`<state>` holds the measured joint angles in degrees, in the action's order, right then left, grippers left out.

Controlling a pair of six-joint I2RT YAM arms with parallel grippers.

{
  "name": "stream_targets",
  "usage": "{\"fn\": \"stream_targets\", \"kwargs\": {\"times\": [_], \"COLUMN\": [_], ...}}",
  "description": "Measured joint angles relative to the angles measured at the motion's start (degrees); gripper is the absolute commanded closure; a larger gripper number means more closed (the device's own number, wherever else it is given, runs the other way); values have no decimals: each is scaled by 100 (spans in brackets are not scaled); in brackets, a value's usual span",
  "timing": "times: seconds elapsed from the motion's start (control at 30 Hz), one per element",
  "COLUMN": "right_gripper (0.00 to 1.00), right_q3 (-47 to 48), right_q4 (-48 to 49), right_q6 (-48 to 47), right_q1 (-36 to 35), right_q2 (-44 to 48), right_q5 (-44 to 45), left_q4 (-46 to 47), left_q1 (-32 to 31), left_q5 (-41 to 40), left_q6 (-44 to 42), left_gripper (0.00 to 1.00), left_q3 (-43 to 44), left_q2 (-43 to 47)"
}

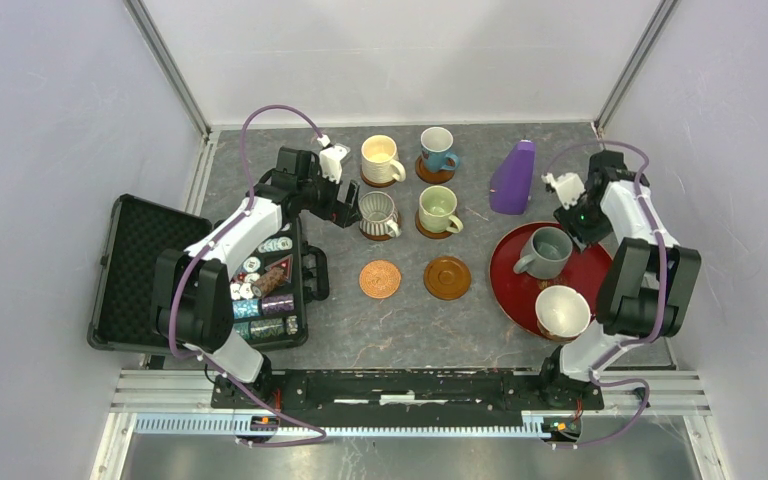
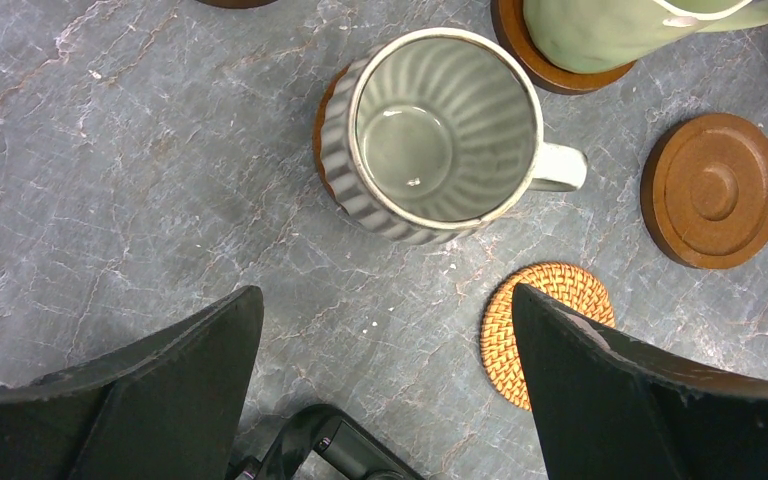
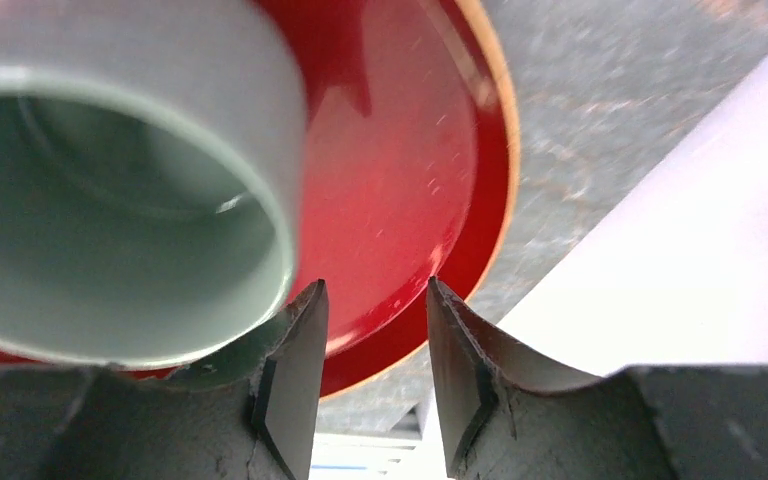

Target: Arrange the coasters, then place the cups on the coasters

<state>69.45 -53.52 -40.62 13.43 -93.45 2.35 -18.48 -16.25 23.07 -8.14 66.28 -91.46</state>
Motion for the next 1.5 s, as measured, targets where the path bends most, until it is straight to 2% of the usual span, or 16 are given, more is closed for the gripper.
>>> {"fn": "stream_targets", "kwargs": {"times": [0.13, 0.37, 0.43, 0.57, 0.7, 0.83, 0.97, 1.23, 1.5], "right_gripper": [53, 36, 36, 44, 56, 64, 68, 81, 82], "right_q3": [645, 1311, 1300, 984, 575, 214, -203, -682, -986], "right_q4": [254, 245, 153, 157, 188, 225, 229, 332, 308], "right_q6": [234, 669, 743, 824, 800, 745, 684, 623, 236], "right_q1": [9, 92, 98, -127, -1189, -2229, -2643, -2793, -2374], "right_q2": [-452, -785, -603, 293, 1097, 1132, 946, 566, 535], "right_q5": [-149, -588, -822, -1233, -1482, -1508, -1250, -575, -184], "left_q4": [-2, -15, -13, 9, 22, 26, 26, 44, 57], "left_q1": [0, 0, 0, 0, 0, 0, 0, 0, 0], "left_q5": [-2, -39, -42, -33, -15, 0, 0, -2, -4], "left_q6": [0, -2, -2, 0, 0, 0, 0, 0, 0], "left_gripper": [0, 0, 0, 0, 0, 0, 0, 0, 0], "left_q3": [-2, -4, -13, -55, -74, -74, -74, -107, -164], "left_q2": [0, 42, 59, 59, 59, 59, 59, 63, 107]}}
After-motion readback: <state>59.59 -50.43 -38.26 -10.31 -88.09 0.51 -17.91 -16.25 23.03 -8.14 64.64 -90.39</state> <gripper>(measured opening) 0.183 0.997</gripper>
